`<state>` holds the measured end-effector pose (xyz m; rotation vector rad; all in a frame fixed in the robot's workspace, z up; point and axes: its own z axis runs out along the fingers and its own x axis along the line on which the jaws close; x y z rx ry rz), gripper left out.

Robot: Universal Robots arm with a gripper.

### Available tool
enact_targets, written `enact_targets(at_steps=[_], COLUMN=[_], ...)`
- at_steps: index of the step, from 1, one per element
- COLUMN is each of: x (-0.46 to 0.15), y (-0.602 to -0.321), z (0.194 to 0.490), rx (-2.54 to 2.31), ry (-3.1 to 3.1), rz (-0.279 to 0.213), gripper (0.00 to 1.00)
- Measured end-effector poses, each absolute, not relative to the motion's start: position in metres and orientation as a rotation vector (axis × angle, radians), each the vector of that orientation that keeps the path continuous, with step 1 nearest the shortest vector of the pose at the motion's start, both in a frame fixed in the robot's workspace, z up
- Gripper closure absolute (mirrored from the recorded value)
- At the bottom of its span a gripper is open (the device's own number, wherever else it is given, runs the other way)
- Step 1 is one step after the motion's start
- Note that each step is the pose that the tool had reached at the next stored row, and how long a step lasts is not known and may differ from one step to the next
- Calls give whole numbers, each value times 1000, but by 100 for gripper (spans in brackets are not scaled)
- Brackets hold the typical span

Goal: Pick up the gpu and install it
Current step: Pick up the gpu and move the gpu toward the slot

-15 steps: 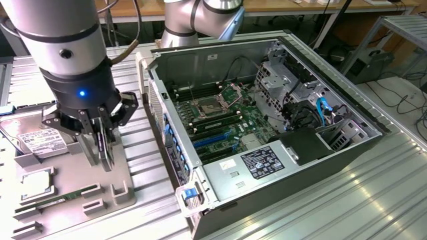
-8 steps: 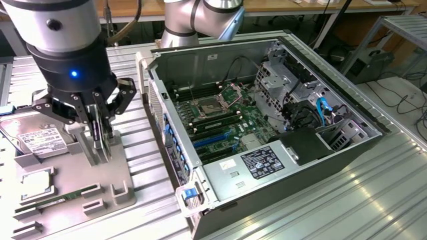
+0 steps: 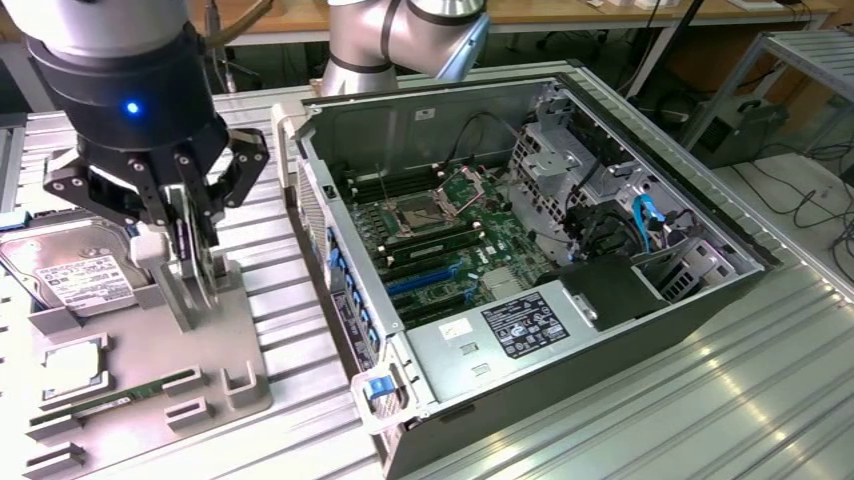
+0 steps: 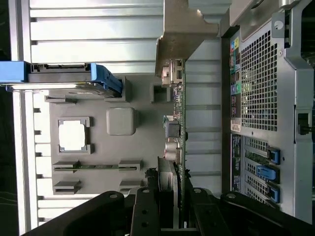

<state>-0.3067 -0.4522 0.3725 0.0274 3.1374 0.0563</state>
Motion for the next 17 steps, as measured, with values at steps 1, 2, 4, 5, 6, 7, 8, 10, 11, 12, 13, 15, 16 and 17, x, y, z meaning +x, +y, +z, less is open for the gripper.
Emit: enact_targets(at_steps=[1,2,4,5,6,7,8,10,11,12,13,15,16,17], x=[-307,-307,-307,-307,-307,-307,-307,-307,-307,-307,-307,-307,-307,-307], y=[-452,-452,-452,-452,-452,-452,-452,-452,-452,-452,-452,-452,-452,-452], z=[375,378,384,386,388,390,392,397,400,403,407,413,413,413], rx=[27,27,27,27,27,27,27,27,27,27,27,27,27,27], ry=[3137,3137,3137,3137,3138,3138,3138,3138,3137,3138,3138,3137,3137,3137], rz=[56,56,56,53,48,40,34,31,31,30,30,30,30,31], gripper=[72,72,72,72,72,72,72,72,72,72,72,72,72,72])
